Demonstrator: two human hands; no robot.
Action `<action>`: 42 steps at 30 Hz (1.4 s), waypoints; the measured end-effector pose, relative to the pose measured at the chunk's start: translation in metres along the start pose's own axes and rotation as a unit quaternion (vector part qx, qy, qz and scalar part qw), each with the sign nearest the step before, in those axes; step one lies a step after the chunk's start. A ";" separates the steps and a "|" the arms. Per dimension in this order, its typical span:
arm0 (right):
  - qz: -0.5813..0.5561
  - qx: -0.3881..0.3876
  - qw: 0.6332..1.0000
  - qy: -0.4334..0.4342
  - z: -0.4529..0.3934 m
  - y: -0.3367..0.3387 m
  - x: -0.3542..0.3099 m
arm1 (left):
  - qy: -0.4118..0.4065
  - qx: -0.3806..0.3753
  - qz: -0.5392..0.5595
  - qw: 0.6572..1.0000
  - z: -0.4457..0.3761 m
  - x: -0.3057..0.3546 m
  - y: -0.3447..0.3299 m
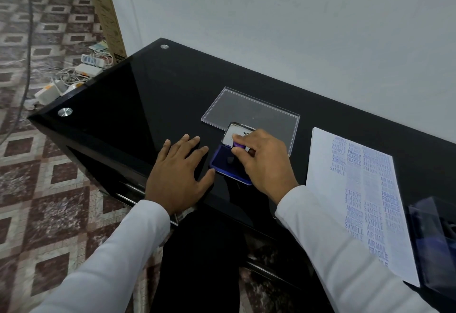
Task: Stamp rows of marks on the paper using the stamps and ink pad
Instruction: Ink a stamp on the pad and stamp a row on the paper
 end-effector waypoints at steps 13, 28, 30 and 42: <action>-0.039 0.019 0.999 -0.008 0.006 0.005 -0.002 | 0.004 -0.011 -0.006 1.000 -0.002 -0.001 -0.002; -0.037 0.005 0.999 -0.008 0.004 0.004 -0.001 | 0.001 -0.004 0.002 1.000 0.000 0.001 0.000; -0.039 -0.002 0.999 -0.008 0.004 0.005 0.000 | 0.002 -0.003 0.003 1.000 0.000 0.000 0.000; -0.035 -0.004 0.999 -0.012 0.000 0.002 0.002 | 0.005 -0.006 0.000 1.000 0.000 0.000 0.000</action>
Point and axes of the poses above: each hand's wrist, its own z-axis away from the middle knuckle, its own y-axis out of the back of the hand, x = y × z, the point moved 6 cm from there along -z, towards the middle knuckle, and after that the axes turned 5 degrees about z, right-handed, at the moved point
